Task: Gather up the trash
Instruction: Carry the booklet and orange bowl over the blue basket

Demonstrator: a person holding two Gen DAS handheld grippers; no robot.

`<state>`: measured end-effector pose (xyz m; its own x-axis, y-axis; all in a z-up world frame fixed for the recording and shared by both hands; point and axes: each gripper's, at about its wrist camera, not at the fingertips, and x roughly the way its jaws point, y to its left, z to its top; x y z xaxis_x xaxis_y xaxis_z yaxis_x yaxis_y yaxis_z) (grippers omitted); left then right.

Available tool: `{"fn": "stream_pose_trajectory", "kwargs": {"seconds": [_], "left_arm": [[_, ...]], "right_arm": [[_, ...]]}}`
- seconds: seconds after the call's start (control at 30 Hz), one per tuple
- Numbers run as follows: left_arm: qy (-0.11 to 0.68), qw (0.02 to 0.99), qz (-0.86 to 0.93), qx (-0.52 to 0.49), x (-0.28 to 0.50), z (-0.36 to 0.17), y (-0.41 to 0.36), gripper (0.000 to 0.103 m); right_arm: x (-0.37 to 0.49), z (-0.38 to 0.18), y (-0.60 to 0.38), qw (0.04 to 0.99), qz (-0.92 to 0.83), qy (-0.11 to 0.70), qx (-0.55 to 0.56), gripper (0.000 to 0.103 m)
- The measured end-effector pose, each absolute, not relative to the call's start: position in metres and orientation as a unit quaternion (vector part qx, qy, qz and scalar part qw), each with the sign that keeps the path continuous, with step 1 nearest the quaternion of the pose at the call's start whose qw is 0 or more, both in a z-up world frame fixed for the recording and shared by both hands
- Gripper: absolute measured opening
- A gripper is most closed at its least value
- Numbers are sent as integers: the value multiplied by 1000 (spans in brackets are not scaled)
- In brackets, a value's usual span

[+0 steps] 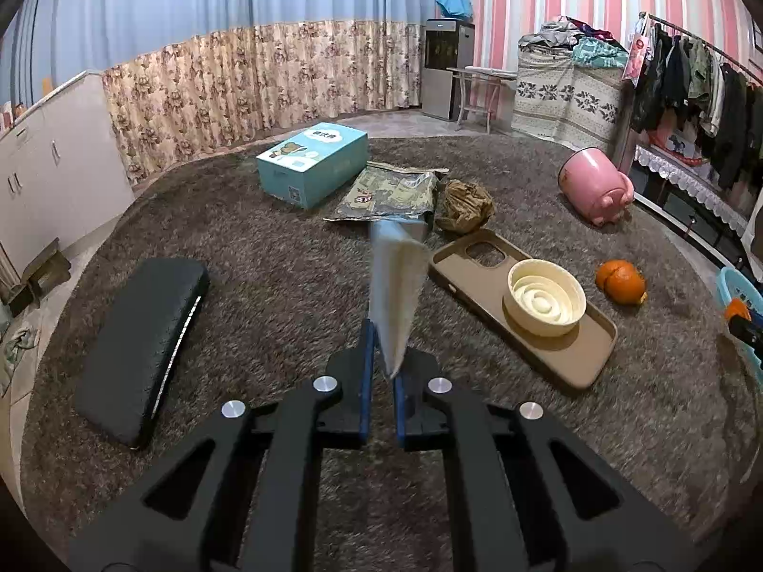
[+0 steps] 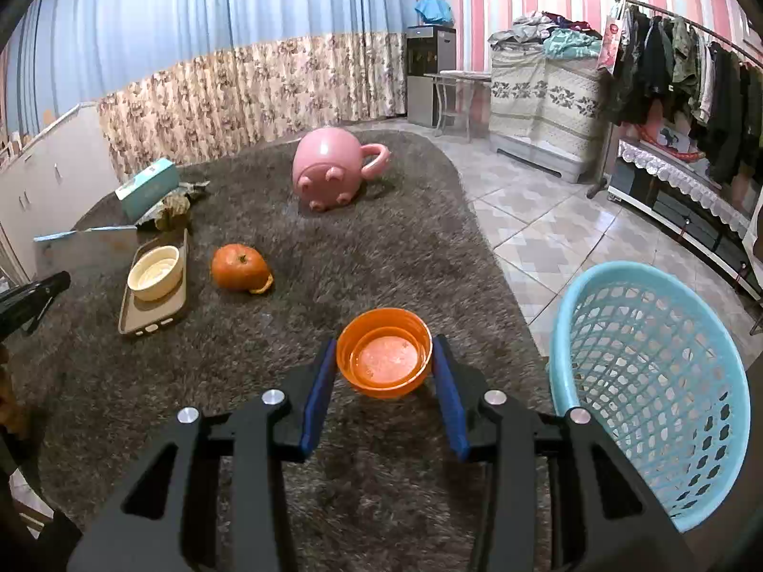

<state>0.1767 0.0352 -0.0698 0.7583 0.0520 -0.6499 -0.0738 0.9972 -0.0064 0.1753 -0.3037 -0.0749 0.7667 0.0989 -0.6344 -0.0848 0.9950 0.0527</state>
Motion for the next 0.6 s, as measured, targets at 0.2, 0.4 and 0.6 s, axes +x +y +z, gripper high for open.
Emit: {"fn": "stream_pose_trajectory", "kwargs": {"seconds": [0.2, 0.4, 0.6], "left_arm": [[366, 929, 42, -31, 177, -87, 46, 6], [340, 939, 47, -33, 172, -77, 51, 0], [279, 959, 44, -8, 158, -37, 37, 0]], "right_arm": [[177, -76, -302, 939, 52, 341, 10, 41], [178, -77, -301, 938, 55, 341, 7, 41], [169, -68, -307, 946, 49, 320, 17, 41]]}}
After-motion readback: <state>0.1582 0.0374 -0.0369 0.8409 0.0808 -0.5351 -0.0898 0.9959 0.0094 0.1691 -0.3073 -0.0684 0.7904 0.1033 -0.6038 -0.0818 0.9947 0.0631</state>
